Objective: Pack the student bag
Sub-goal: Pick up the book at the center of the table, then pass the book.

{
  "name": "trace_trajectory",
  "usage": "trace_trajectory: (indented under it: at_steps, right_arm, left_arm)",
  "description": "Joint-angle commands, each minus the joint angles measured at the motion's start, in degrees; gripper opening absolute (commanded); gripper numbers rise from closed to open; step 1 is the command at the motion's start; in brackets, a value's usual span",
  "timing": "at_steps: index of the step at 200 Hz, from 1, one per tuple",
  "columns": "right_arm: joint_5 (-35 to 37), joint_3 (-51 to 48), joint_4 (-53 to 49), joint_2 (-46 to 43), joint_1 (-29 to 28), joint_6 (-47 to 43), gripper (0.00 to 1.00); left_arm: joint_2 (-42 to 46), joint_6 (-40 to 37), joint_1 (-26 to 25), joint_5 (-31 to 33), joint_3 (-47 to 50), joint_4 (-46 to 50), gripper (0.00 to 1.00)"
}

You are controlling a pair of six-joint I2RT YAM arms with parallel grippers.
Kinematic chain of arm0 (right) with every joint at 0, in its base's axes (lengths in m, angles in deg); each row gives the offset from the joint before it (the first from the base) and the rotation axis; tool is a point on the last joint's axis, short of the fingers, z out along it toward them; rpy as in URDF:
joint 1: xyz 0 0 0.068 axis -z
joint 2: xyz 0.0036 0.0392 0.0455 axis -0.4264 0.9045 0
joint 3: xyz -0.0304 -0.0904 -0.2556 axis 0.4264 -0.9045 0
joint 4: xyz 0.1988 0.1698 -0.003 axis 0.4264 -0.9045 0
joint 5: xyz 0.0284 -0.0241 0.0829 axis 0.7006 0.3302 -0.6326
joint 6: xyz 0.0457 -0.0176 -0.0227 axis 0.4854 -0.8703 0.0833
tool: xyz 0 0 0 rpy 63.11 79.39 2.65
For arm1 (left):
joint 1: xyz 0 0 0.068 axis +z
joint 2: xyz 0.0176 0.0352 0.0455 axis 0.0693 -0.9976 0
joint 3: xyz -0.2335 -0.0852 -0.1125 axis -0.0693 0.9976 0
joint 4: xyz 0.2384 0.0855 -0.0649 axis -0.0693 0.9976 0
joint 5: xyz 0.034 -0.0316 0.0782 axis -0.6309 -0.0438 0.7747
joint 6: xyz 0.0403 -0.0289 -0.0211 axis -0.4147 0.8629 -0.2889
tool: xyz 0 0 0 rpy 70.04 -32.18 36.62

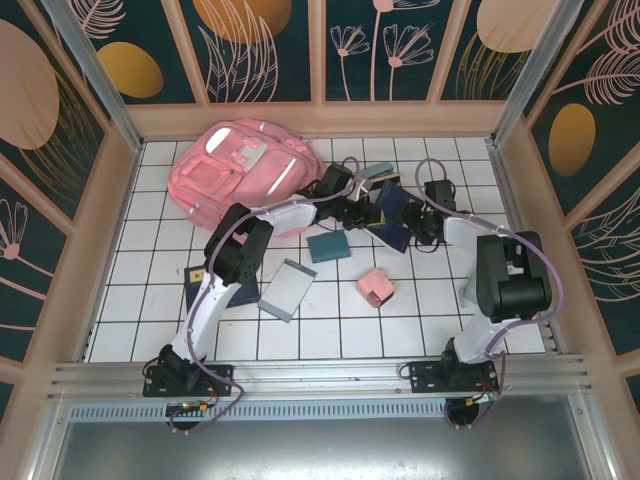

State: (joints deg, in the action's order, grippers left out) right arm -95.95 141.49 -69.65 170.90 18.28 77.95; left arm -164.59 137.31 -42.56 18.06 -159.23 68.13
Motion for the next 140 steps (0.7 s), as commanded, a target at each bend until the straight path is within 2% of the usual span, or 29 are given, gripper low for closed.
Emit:
trace_trajectory:
  at_steps: [1, 52, 74, 106, 122, 140]
  right_arm:
    - [-7.6, -0.9, 4.2, -5.4, 1.3, 0.8, 0.72]
    - [-23.0, -0.8, 14.5, -9.1, 5.2, 5.7, 0.8]
    - [-30.8, -0.2, 20.5, -7.6, 6.8, 9.4, 0.82]
    - [-37.6, -0.7, 30.4, -6.1, 7.5, 15.0, 0.82]
    - [-41.6, -1.1, 36.0, -5.3, 7.6, 18.6, 0.77]
    - [-44.0, -1.0, 40.5, -4.7, 7.6, 21.2, 0.57]
  left_arm:
    - [8.2, 1.3, 0.5, -2.5, -0.4, -5.1, 0.0]
    - [13.9, 9.1, 3.4, -8.4, 2.2, -15.9, 0.0]
    - [15.6, 9.1, 4.1, -9.3, 2.7, -16.1, 0.0]
    - [17.5, 8.9, 5.0, -10.0, 5.1, -16.8, 0.0]
    - [17.8, 9.6, 5.3, -11.4, 6.2, -18.2, 0.0]
    - [18.1, 8.8, 5.6, -11.8, 7.0, -17.6, 0.0]
